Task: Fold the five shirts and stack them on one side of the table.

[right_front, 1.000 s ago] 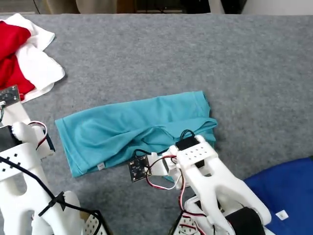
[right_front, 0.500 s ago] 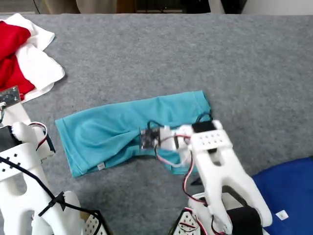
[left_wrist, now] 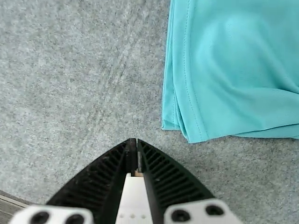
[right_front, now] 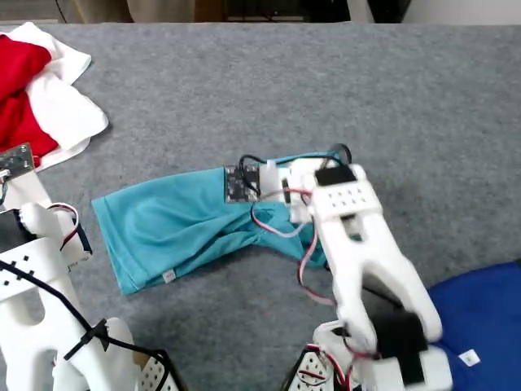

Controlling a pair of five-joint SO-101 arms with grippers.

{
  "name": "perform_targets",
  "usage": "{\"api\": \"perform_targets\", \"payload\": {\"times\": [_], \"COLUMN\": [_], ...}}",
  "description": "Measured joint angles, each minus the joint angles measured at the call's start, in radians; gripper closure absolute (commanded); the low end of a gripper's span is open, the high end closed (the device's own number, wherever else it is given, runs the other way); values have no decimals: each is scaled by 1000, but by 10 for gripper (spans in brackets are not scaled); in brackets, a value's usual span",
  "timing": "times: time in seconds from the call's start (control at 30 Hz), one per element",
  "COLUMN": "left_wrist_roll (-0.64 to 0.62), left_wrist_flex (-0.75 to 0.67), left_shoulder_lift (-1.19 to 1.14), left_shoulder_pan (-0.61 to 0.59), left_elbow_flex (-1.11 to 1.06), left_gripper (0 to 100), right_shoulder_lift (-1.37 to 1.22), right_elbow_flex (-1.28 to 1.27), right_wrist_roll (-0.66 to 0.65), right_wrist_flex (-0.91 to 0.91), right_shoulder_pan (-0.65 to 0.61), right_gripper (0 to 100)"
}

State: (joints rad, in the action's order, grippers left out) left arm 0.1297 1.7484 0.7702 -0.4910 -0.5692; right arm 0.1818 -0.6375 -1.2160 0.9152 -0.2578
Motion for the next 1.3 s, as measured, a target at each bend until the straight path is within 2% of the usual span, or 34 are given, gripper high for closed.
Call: {"api": "perform_targets", "payload": {"times": [0.33, 0.4, 0.57, 0.63, 0.77, 1.0, 1.17, 1.3], "left_wrist_roll": [0, 0, 0, 0, 0, 0, 0, 0], "left_wrist_flex": [0, 0, 0, 0, 0, 0, 0, 0], "left_shoulder_lift": [0, 0, 0, 0, 0, 0, 0, 0], "left_shoulder_pan": [0, 0, 0, 0, 0, 0, 3, 103], "left_elbow_flex": [0, 0, 0, 0, 0, 0, 0, 5], "left_gripper": [976, 976, 976, 976, 976, 976, 974, 975], "right_shoulder_lift": [-330, -376, -440, -445, -445, -434, -298, -138], "right_elbow_flex": [405, 457, 569, 601, 655, 736, 721, 580], "right_wrist_roll": [49, 49, 52, 71, 115, 124, 124, 124], "right_wrist_flex": [84, 123, 221, 245, 307, 597, 741, 813], "right_shoulder_pan": [0, 0, 0, 0, 9, 64, 152, 204], "right_gripper": [975, 916, 670, 609, 649, 776, 785, 785]}}
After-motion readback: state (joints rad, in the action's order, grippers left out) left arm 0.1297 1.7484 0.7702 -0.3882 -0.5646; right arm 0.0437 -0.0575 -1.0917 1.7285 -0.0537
